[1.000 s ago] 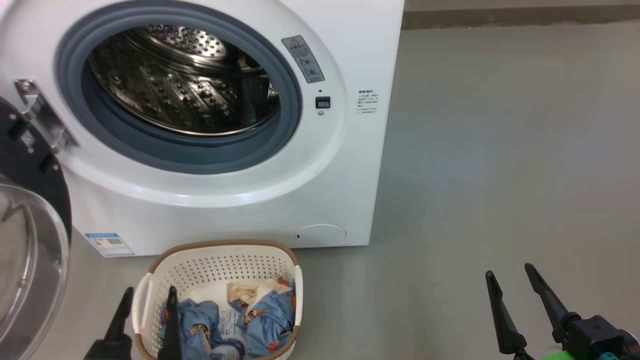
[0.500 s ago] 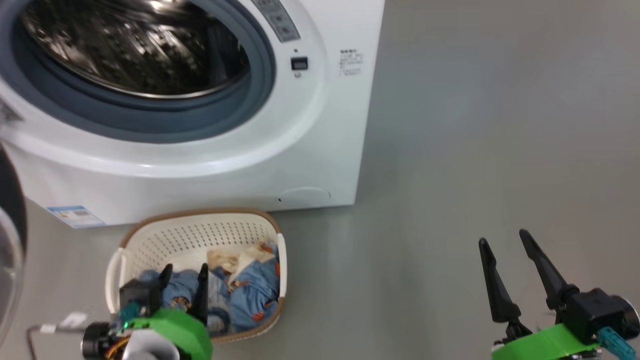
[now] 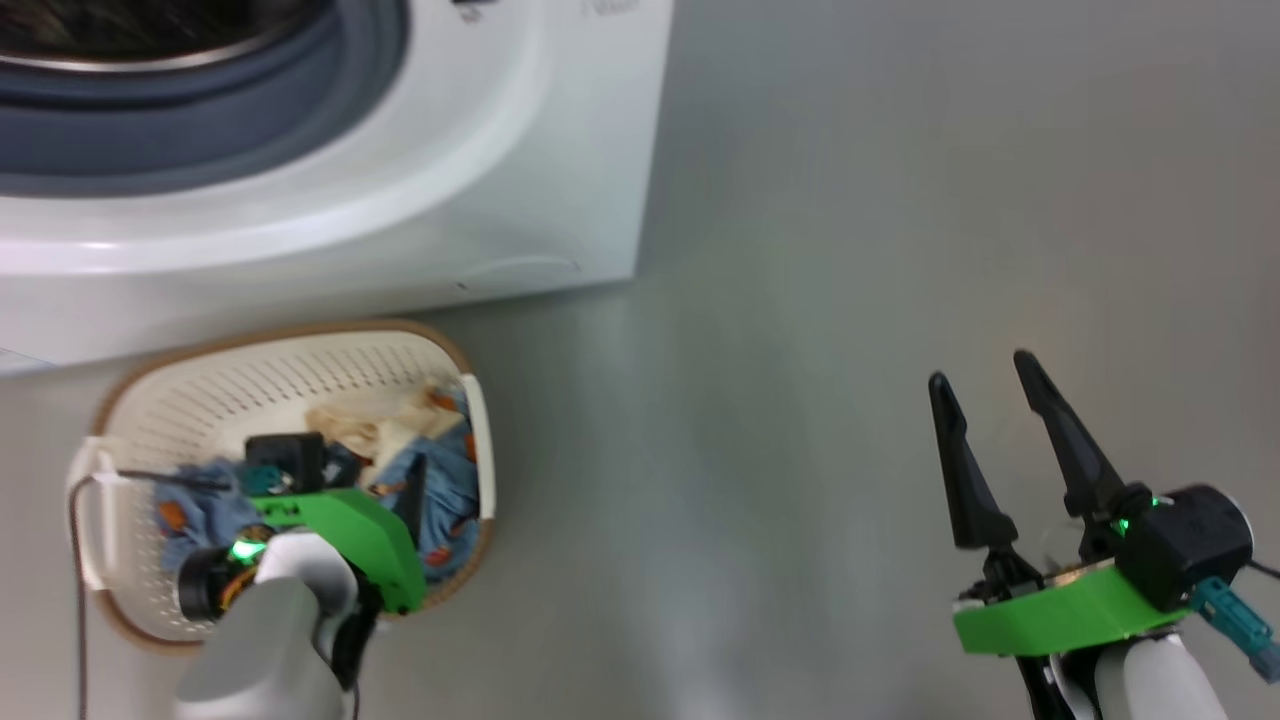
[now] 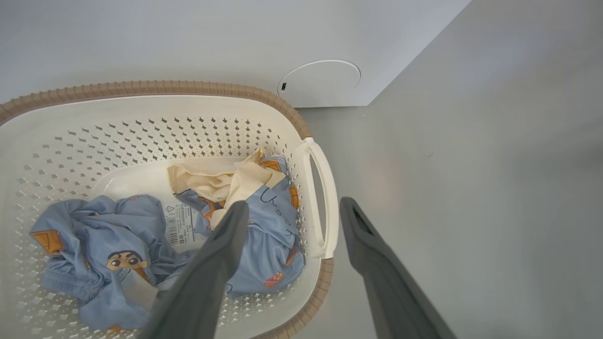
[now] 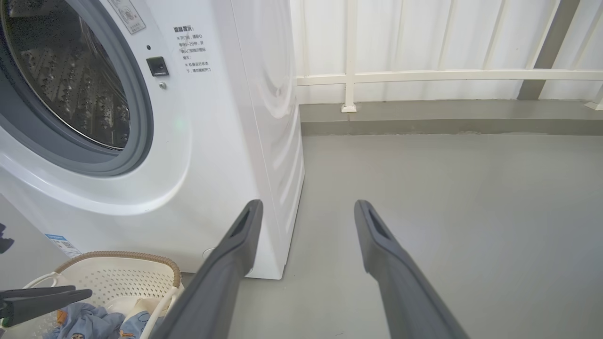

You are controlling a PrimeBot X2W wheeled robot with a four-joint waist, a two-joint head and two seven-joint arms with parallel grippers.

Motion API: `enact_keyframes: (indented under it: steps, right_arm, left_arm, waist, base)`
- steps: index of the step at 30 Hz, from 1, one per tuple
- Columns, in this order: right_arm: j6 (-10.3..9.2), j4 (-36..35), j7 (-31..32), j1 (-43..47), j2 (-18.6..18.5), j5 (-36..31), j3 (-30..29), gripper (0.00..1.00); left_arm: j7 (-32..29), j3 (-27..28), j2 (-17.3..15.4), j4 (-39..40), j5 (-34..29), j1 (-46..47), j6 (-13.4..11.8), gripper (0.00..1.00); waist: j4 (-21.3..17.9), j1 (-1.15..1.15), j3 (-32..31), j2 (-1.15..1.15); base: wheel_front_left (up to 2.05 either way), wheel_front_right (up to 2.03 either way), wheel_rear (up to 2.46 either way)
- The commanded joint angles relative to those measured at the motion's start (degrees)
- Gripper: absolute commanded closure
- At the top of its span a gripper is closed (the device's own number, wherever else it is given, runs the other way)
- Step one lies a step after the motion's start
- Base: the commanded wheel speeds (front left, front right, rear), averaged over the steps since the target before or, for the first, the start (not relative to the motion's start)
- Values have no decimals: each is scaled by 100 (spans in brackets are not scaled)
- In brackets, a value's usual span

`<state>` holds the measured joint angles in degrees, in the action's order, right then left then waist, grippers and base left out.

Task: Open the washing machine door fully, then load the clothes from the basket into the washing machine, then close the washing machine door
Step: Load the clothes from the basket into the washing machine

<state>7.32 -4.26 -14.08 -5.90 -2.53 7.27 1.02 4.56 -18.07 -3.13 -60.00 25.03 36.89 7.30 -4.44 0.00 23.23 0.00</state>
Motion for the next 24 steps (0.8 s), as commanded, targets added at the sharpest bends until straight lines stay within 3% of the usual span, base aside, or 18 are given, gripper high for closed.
enact_keyframes:
  steps: [1, 15, 24]
  right_arm:
    - [17, -123, -64, -171, -34, 69, 187, 0]
    - [17, -565, -91, -772, -34, 632, 425, 0]
    - [17, -715, -91, -906, -34, 767, 471, 0]
  left_arm:
    - [-63, 1, -275, -25, 212, 168, 17, 0]
    - [-886, -545, -1363, -470, 1558, 1194, 18, 0]
    - [-1080, -626, -1711, -692, 1799, 1596, 18, 0]
  waist:
    - [-531, 0, 769, 0]
    - [-1341, 0, 2319, 0]
    - [-1476, 0, 2806, 0]
  base:
    - [0, 0, 0]
    - [0, 0, 0]
    - [0, 0, 0]
